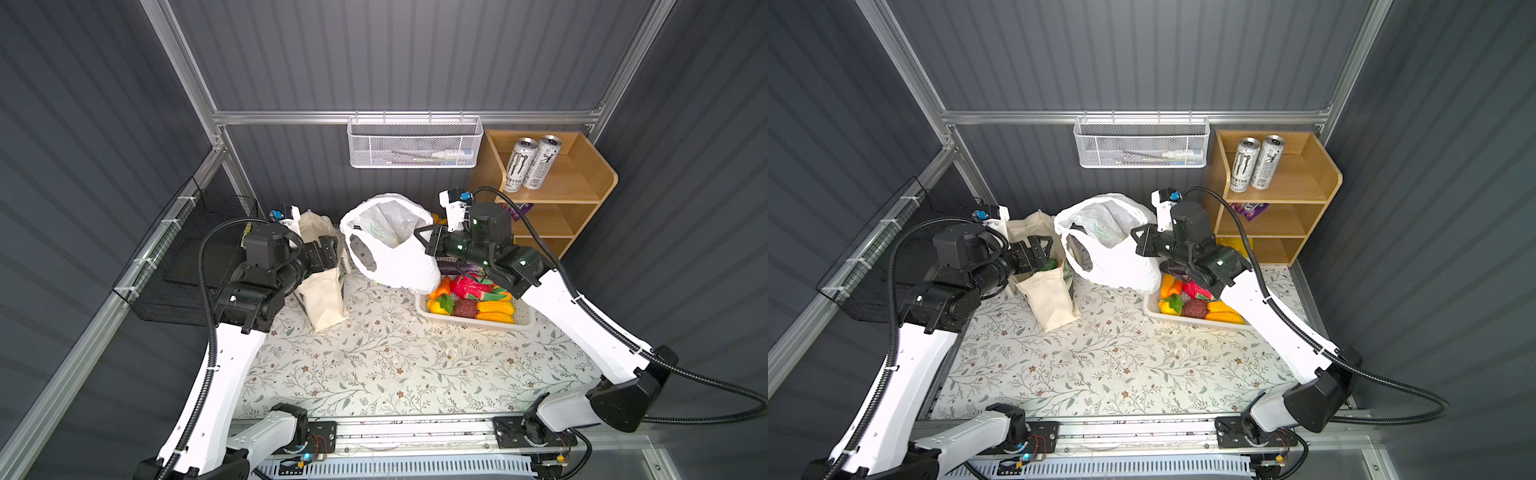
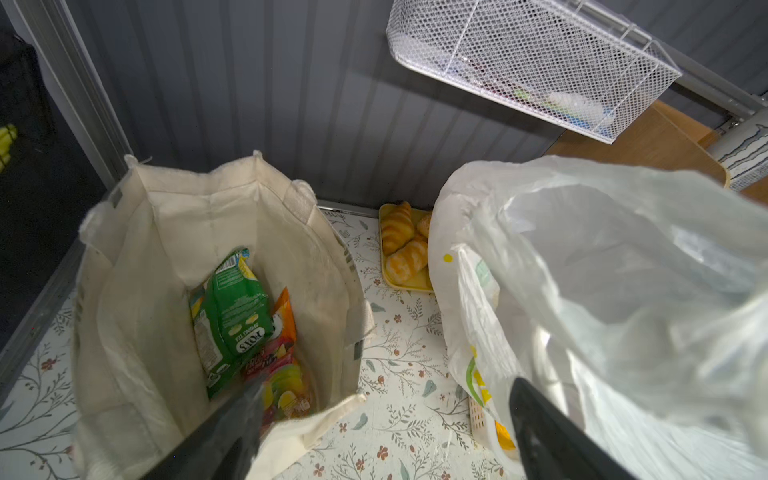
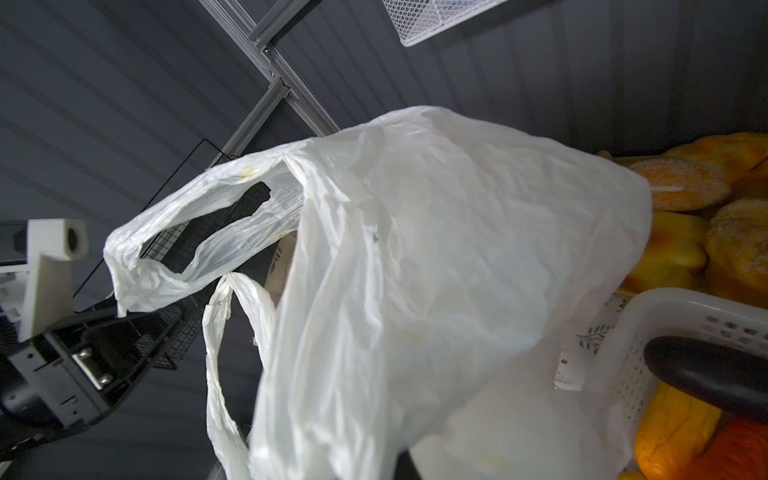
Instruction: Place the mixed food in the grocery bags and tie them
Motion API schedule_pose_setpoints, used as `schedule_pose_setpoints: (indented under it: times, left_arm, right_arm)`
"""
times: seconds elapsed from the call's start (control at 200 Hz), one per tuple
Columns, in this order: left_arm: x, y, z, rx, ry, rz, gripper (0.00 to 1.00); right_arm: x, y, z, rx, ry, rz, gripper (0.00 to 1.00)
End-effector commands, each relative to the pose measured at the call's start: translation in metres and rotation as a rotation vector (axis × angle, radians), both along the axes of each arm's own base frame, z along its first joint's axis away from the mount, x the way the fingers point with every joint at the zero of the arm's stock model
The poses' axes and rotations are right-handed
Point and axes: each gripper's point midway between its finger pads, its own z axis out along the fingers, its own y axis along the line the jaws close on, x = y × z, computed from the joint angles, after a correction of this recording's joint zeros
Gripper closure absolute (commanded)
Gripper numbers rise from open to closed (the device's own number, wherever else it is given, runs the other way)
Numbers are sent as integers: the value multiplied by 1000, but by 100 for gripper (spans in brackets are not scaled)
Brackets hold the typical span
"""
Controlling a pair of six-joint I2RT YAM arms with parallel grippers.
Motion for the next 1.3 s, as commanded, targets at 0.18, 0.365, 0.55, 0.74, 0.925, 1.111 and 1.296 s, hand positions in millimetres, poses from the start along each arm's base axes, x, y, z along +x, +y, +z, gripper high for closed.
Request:
schedule_pose_setpoints:
  times: [0.18,0.365,0.55,0.74,0.925,1.111,1.296]
  left_arm:
    - [18,-54,-37,-311,112,-227,11]
    - [34,-85,-33,-476,122,-356,11]
    - [47,-97,-25,-578,94,-408,12]
    - [52,-103,-29,-634,104,-429,13]
    - [57,-108,-38,-654,120,-428,13]
    - [67,-116,-51,-659,144,-432,45]
    - [68,-114,-57,-617,157,-421,97]
  right_arm:
    - [-1,-10,34,129,-37,-13,100]
    - [0,-5,32,183,-16,2,100]
    - [3,4,28,207,9,25,100]
    - [5,15,25,211,22,50,100]
    - [7,29,18,219,47,81,100]
    - [8,35,10,227,63,97,100]
    - [6,28,-12,216,88,70,100]
